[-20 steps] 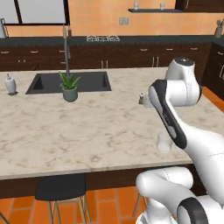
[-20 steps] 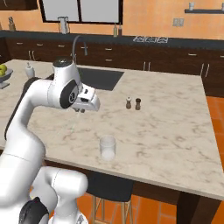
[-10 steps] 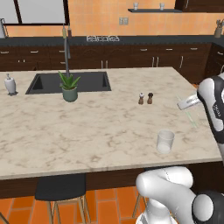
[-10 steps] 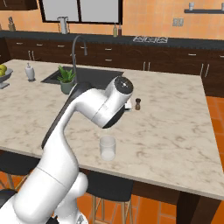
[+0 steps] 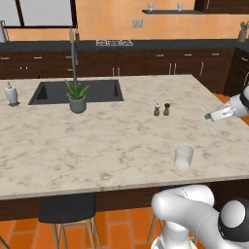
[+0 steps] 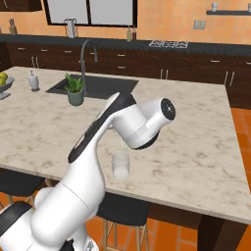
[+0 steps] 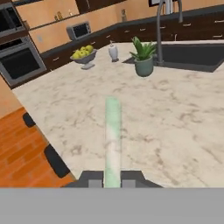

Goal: Take a straw from the drawer in front and place it inside the glass cup on the dining counter.

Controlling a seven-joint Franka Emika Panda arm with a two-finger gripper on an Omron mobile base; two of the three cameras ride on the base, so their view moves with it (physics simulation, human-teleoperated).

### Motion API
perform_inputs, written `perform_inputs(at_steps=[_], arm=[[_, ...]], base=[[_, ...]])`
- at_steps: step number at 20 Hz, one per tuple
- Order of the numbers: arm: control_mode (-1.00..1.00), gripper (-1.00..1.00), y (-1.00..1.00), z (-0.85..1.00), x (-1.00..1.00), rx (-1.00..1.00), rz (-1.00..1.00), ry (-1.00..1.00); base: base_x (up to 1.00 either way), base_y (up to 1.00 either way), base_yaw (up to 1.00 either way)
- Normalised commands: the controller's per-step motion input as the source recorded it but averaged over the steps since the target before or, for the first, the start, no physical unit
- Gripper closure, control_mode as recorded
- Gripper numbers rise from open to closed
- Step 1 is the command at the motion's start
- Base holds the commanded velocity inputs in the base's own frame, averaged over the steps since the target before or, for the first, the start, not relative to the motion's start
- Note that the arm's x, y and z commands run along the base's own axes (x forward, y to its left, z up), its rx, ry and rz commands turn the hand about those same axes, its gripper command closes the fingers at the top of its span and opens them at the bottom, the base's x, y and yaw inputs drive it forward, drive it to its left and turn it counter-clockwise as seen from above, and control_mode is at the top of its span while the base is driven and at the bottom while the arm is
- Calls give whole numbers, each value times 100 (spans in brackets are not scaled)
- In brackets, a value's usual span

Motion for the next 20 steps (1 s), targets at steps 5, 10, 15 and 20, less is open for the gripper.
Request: perform_inputs(at_steps=[5,10,15,20], arm=[[-100,100,37,-4,-8,17,4,-12],[-100,100,28,-27,0,10,4,-13],[-100,100,5,-25,25,9,5,-10],[-100,100,0,-30,24,7,6,-2]], base=[[0,0,0],[0,0,0],[0,0,0],[0,0,0]])
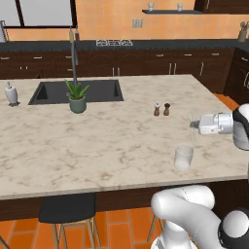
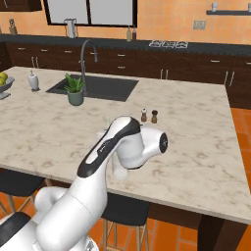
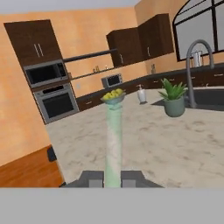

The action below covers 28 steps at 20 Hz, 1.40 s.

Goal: Take a straw from the drawer in front and place it inside the glass cup on the dining counter.

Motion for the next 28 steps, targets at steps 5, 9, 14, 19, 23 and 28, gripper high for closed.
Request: perform_inputs(at_steps=[5,9,14,19,23,28], arm=[[-100,100,0,-26,31,1,5,-6],[-100,100,-2,-23,34,0,6,-12],[-100,100,-16,-27,30,0,8,-15],[-100,100,-28,-32,31,0,8,-6],[-100,100,-21,-35,14,0,7,0],[-100,100,-5,-39,5,0,6,0]], base=[[0,0,0],[0,0,0],[0,0,0],[0,0,0],[0,0,0],[0,0,0]])
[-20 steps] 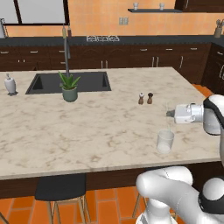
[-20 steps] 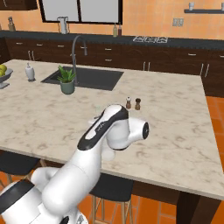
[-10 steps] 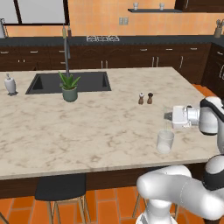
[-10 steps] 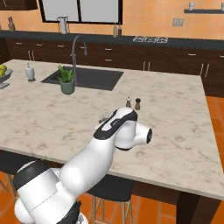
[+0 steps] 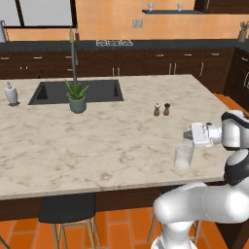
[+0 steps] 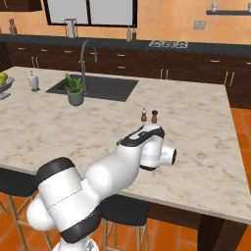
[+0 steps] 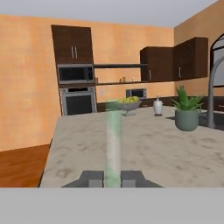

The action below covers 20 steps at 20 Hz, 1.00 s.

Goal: Take a straw from the drawer in front and place it inside the glass cup on the dining counter.

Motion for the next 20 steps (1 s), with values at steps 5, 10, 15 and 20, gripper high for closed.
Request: perform_inputs(at_steps=[5,10,15,20], arm=[[-100,100,0,-40,7,0,5,0],[-100,100,0,-32,12,0,5,0],[-100,-100,0,-24,3,0,4,0],[-100,-100,-7,-7,0,0,3,-2]], base=[[0,0,0],[0,0,0],[0,0,0],[0,0,0]])
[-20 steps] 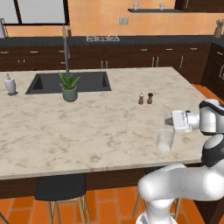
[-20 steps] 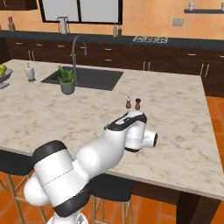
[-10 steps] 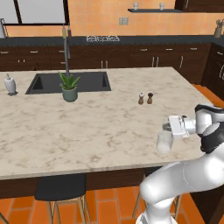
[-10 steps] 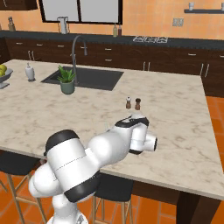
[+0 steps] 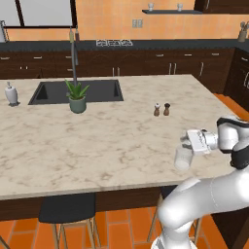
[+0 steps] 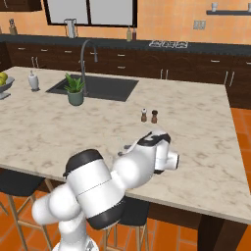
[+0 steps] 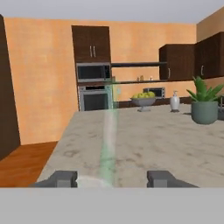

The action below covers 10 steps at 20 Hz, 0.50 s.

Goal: Take a straw from the drawer in front and place it inside the glass cup on the dining counter.

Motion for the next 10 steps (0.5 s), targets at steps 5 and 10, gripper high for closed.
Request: perform_inputs(at_steps=[5,10], arm=[[-100,-100,-4,45,-2,-1,1,-16],[-100,-100,0,63,-8,-9,0,-11]], base=[[0,0,0],[0,0,0]])
